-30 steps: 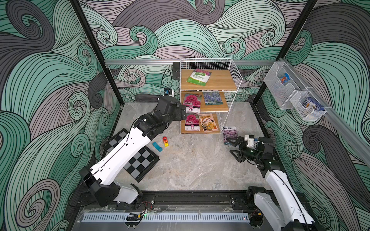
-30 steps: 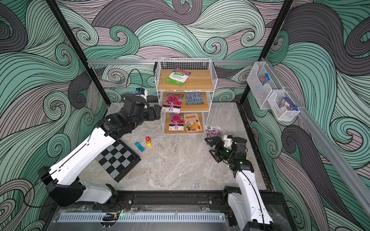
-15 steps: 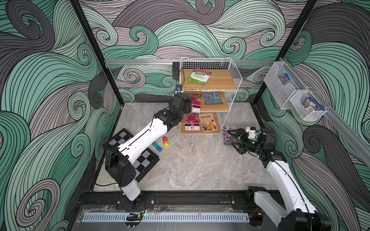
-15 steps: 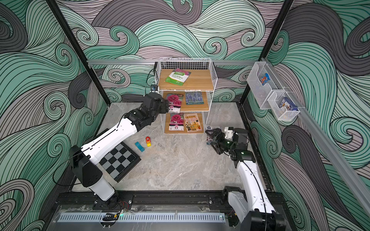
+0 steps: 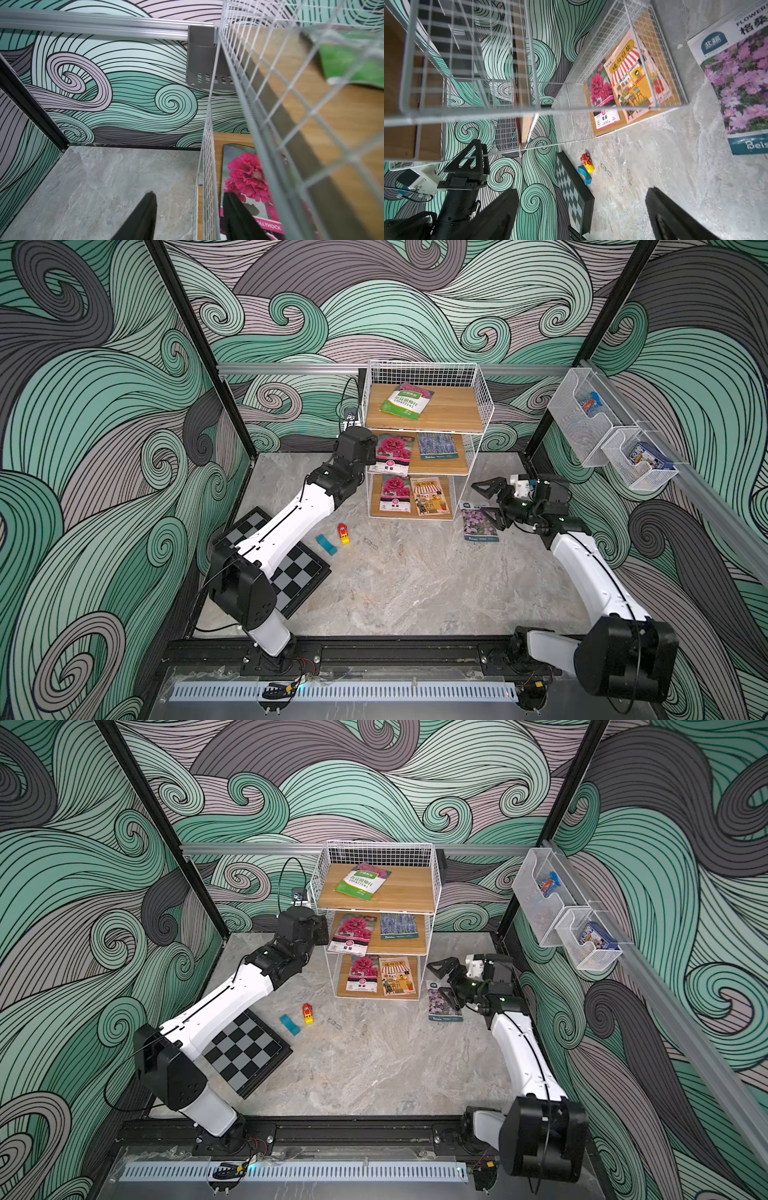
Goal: Take the seed bag off the shelf
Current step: Move the shelf to the center of the board.
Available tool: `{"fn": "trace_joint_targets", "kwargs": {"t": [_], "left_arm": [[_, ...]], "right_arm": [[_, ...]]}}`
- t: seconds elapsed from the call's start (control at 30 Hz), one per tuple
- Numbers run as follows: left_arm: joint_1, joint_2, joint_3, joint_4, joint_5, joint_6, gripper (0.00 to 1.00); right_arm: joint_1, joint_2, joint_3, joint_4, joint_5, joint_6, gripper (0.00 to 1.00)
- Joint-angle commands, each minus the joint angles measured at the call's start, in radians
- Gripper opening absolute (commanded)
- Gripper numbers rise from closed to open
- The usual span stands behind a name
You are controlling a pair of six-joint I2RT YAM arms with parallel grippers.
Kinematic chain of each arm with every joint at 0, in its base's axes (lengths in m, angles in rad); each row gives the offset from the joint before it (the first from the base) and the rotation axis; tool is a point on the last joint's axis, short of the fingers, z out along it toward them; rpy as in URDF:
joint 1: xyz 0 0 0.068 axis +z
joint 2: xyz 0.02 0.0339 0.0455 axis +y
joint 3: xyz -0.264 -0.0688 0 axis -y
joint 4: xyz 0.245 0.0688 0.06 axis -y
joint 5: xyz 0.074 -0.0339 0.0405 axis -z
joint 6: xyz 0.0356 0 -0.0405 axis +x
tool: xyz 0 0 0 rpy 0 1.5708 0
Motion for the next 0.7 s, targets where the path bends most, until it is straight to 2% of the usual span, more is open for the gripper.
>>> {"fn": "trace_joint_targets", "kwargs": {"t": [0.0, 0.33, 0.67], "left_arm": [[0.055, -0.053, -0.02, -0.001, -0.023, 0.007, 0.54], [0.068, -0.158, -0.11, -0.007, -0.018, -0.007, 0.54], [0.068, -0.239, -0.139, -0.04, -0.023, -0.005, 0.54]], "right_arm": [[-0.001, 0.04, 0.08, 0.022, 0.001, -0.022, 0.99], [0.019, 0.173, 0.195, 0.089, 0.004, 0.065, 0.99], [0.092, 0.398, 0.398, 0.132, 0.007, 0.144, 0.99]]}}
